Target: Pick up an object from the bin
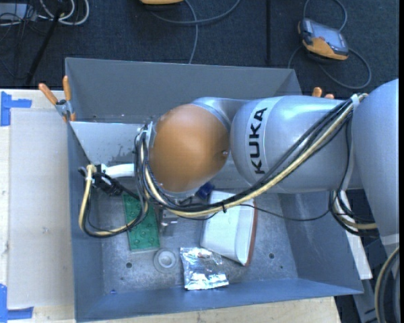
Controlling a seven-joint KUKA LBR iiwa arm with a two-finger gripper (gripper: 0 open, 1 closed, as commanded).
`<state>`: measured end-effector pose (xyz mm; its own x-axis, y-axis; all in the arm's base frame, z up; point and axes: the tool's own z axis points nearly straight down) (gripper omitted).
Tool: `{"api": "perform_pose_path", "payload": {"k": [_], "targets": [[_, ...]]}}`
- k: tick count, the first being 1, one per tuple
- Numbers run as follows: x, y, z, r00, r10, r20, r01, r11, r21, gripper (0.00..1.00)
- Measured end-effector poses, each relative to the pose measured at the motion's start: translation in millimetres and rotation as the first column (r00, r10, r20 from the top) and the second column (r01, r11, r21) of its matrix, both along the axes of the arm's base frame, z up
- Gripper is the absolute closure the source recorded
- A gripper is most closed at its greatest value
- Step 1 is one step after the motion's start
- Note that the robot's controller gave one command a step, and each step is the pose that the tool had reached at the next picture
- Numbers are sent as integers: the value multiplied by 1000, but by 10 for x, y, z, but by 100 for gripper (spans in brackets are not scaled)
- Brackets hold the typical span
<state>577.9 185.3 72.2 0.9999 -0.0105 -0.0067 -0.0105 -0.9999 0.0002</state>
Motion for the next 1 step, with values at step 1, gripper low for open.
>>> {"api": "perform_pose_path", "payload": {"k": [1], "targets": [[312, 525, 105, 1000, 5, 6, -5, 1000, 4, 100]]}}
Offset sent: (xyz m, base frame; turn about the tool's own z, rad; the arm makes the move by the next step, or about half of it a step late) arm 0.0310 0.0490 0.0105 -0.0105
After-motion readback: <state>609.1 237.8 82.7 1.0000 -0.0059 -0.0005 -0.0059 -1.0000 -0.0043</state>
